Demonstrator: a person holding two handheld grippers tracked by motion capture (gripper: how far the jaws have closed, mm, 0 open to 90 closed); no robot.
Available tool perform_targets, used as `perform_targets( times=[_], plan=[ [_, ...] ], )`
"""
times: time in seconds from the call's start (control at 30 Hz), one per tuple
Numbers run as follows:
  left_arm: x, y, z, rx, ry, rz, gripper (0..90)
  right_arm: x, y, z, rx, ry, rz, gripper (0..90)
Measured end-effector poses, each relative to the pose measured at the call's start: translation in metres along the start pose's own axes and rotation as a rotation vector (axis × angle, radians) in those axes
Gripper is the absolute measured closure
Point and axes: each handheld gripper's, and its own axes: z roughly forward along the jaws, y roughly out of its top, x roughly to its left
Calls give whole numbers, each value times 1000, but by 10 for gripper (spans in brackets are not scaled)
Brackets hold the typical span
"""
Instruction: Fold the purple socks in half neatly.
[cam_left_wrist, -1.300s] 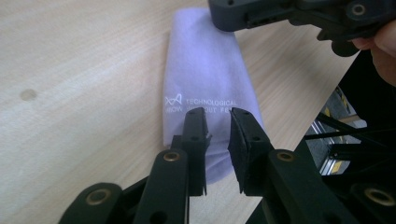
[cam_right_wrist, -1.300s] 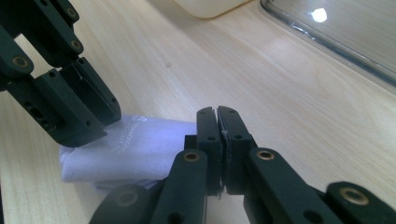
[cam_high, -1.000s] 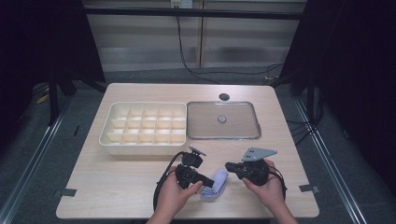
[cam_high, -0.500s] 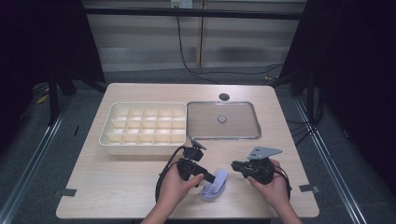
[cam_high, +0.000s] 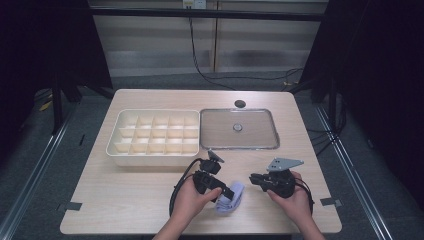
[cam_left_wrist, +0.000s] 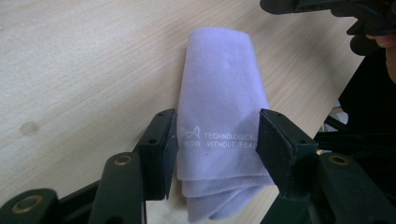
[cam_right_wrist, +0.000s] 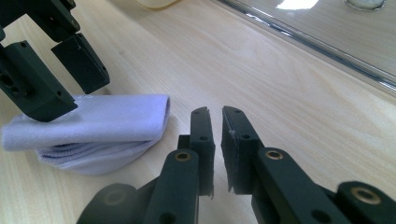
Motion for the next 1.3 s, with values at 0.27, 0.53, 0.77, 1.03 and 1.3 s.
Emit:
perform_targets(
  times=[0.27, 0.53, 0.77, 1.03, 1.3],
  plan=[
    [0, -1, 8, 36, -6, 32, 444, 3, -2, -3, 2, 11, -11, 826],
    [-7, 1, 17, 50, -7, 45, 441, 1, -9, -10, -1, -3, 6, 826],
    [-14, 2, 24, 65, -2, 50, 457, -1, -13, -13, 0, -14, 20, 821],
    [-19, 3, 28, 76, 20, 57, 522, -3, -14, -13, 0, -21, 19, 818],
    [-23, 2, 31, 38, -4, 36, 637, -3, -14, -13, 1, -22, 18, 812]
  ],
)
